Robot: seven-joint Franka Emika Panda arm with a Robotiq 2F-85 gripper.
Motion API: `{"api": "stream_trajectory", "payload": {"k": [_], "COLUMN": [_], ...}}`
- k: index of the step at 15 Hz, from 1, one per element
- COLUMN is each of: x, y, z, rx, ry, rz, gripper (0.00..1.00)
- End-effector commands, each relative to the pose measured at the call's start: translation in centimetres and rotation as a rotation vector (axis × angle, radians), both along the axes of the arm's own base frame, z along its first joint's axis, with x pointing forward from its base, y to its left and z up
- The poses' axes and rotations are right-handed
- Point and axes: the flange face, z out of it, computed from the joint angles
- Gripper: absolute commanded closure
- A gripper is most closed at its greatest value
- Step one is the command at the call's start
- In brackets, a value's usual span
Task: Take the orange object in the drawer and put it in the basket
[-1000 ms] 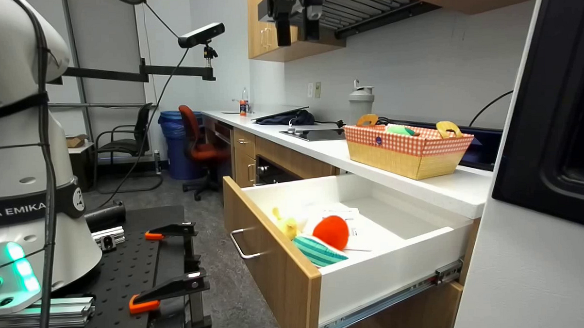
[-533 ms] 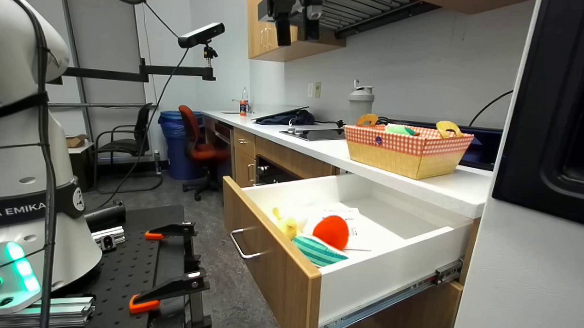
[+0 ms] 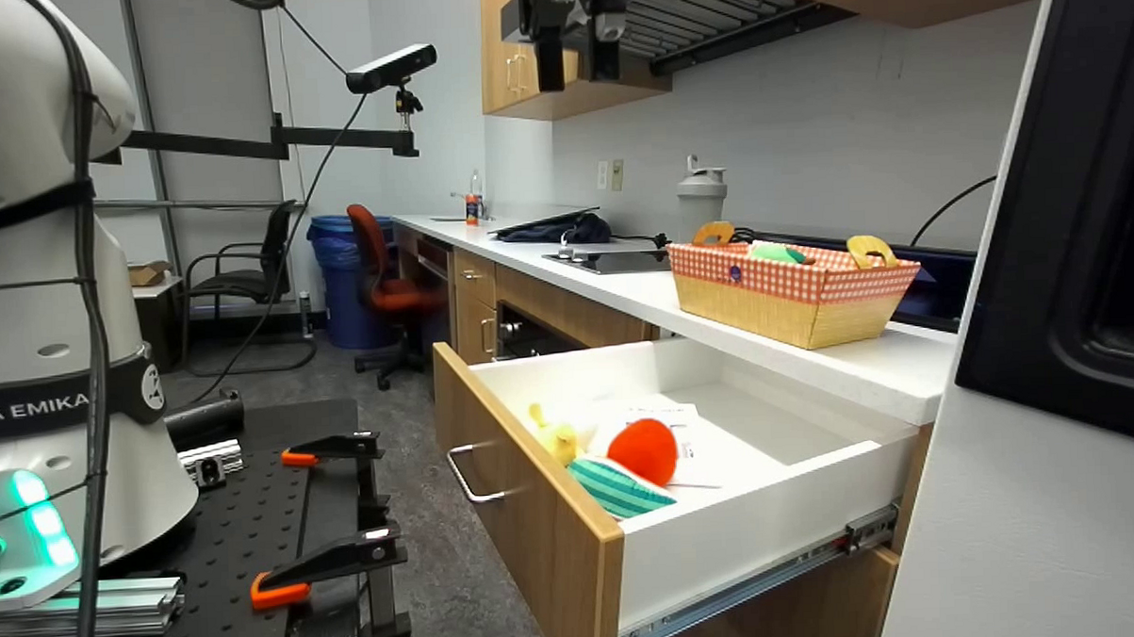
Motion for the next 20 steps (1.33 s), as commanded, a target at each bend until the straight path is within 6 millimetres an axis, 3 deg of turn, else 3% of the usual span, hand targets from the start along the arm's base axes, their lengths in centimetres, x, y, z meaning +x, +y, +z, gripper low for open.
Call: {"api": "stream_trajectory", "payload": {"k": [1,12,20], "x": [0.3,3.4,7.3], "y": [0.4,5.3,8.5], "z": [-1.0,-9.0,-13.0], "rx": [-0.006,-0.043,-0.108], "ry": [0.036,0.196,0.114], "rz": [0.029,0.278,0.383], "gripper": [0.00,0.00,0.00]}}
